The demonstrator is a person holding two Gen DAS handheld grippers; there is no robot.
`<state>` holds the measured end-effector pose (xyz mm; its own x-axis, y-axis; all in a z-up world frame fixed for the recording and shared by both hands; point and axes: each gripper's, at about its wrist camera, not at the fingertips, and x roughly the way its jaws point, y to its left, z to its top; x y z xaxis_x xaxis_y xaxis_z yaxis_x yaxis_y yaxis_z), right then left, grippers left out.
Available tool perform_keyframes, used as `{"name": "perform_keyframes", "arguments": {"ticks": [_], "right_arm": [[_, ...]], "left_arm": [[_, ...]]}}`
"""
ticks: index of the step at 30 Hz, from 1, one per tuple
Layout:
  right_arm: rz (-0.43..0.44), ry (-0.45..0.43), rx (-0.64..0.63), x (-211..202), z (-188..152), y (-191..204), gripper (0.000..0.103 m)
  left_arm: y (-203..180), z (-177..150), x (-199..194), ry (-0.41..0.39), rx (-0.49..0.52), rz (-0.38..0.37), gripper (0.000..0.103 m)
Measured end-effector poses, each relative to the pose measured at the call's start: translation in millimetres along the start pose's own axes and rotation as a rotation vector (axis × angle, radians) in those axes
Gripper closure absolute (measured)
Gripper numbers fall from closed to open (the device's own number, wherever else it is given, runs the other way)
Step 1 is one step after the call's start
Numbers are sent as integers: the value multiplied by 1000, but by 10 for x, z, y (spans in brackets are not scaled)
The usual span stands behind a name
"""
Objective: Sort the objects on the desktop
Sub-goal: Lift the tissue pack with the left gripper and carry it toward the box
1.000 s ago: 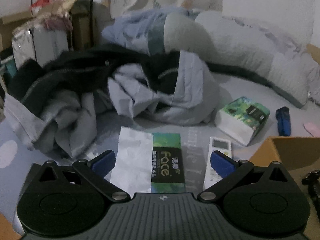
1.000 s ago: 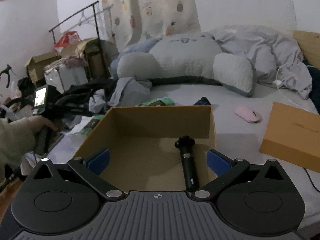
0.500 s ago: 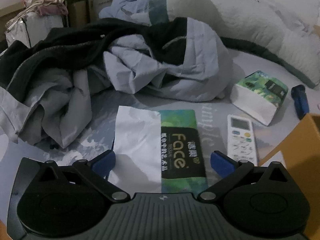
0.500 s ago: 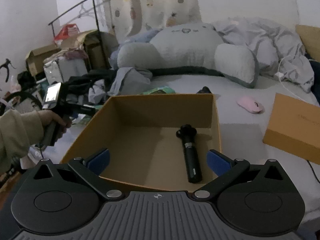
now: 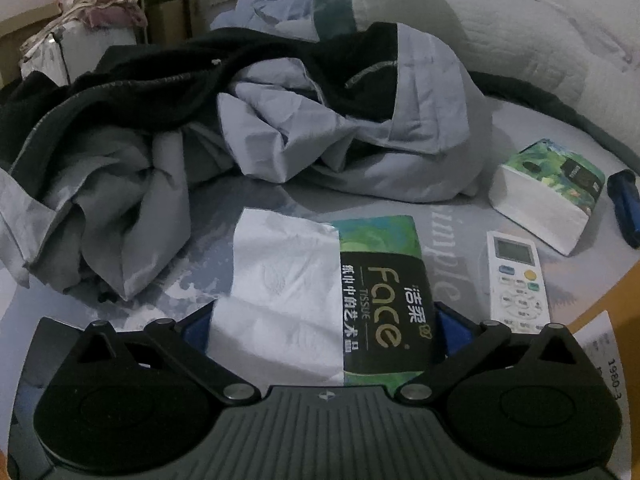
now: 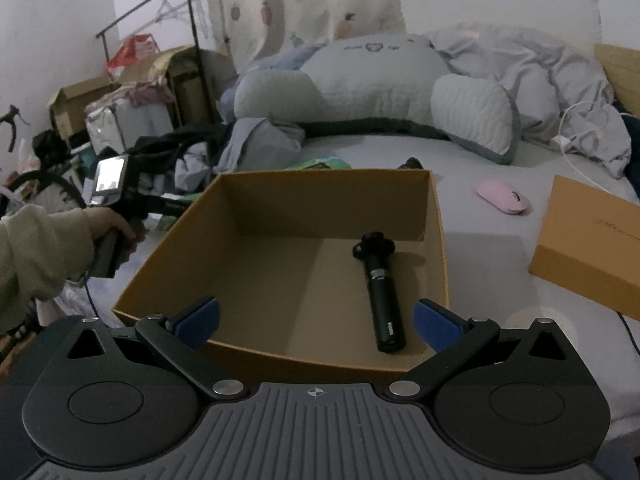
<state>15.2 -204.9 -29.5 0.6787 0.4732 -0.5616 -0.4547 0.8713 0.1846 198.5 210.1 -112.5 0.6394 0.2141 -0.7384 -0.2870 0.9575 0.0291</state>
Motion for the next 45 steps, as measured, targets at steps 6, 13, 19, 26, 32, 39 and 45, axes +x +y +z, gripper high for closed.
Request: {"name": "perform_keyframes", "arguments": {"ticks": [6, 13, 19, 26, 32, 39, 45], "right_arm": [[2, 12, 3, 16, -16, -6, 0], [9, 15, 5, 11, -15, -8, 0], [6, 7, 2, -11, -14, -10, 0], [7, 2, 3, -25, -6, -31, 0], [20, -10, 9, -61, 17, -62, 0], [28, -27, 18, -133, 50, -112, 0], [28, -41, 33, -205, 56, -176, 0]], "left_arm": [[29, -32, 90, 55, -25, -18, 0], [82, -92, 223, 134, -73, -42, 0], [72, -125, 165, 112, -72, -33, 2], [68, -150, 15, 68, -60, 1, 3], [107, -43, -272, -4, -80, -13, 3], [8, 140, -746, -100, -73, -54, 3], [-149, 260, -1162, -183, -78, -99, 3]]}}
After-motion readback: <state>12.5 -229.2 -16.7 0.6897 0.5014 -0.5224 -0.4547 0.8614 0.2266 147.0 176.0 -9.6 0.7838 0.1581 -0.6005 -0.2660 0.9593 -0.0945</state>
